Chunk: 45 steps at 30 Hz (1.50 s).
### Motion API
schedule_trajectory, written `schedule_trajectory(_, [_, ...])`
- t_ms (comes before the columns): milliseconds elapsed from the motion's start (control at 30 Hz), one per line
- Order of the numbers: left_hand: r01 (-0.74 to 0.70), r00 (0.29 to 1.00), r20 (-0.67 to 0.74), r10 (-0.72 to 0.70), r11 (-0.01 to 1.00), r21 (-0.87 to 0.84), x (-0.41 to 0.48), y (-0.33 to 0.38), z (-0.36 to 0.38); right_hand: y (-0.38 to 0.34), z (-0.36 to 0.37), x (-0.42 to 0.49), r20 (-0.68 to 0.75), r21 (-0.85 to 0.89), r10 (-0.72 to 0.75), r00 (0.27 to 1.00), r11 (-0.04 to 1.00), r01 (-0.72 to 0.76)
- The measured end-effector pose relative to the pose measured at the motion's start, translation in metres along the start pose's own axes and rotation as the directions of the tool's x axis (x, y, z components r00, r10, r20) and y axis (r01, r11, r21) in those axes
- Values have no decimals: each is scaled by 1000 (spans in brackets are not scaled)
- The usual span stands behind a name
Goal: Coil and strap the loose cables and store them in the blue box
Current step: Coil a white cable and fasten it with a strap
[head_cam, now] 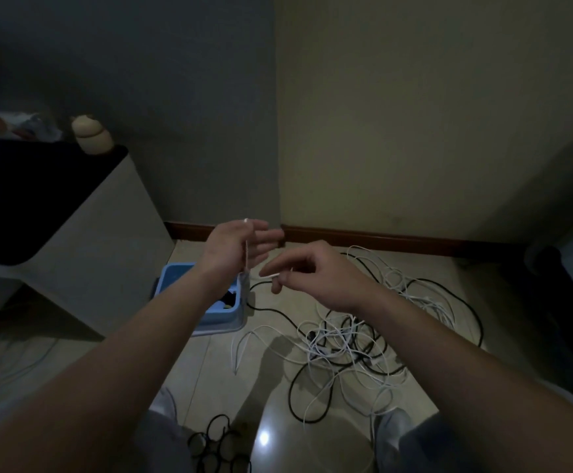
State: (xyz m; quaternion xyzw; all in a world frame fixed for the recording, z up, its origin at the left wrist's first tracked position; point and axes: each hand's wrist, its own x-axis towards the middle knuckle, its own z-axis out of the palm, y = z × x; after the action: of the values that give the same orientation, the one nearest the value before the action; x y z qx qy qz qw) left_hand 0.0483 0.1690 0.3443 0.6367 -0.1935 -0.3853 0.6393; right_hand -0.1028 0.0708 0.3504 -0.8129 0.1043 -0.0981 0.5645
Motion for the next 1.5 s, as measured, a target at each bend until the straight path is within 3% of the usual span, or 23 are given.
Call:
schedule_trajectory(100, [-19,998,62,2,961,277,-4,-7,7,0,-5,2,-71,98,-40,997,994,47])
schedule_trajectory(233, [135,944,271,-188,970,201,-9,-14,16,7,-16,5,-262,153,-7,965,987,48])
schedule_trajectory(433, [256,844,475,-248,965,50,-11,-14,12,19,-25,8,-499,77,69,864,996,-35])
schedule_trajectory(533, [234,843,498,-203,972,1,-13,-11,11,24,-28,9,-528,22,94,844,995,-97])
schedule_trajectory(667, [238,854,492,-166,967,-87,-17,-5,10,21,-25,8,-487,-10,65,871,997,-80])
schedule_trajectory(767, [290,811,563,-159,945,-151,-23,2,6,16,-25,7,-448,52,51,892,998,-31])
schedule_trajectory(867, [313,785,601,-147,932,-182,-29,9,7,18,-24,5,-396,84,126,910,991,-101])
schedule_trajectory(1033, [317,876,473,-101,858,-404,-33,14,4,26,-13,6,-123,205,343,931,927,-315])
schedule_trajectory(1267, [189,969,239,-59,801,-569,-26,16,3,24,7,-1,157,57,471,868,873,-484])
schedule_trajectory(1500, [79,993,111,-35,903,-423,-19,11,-3,21,15,-2,190,-224,277,942,946,-234])
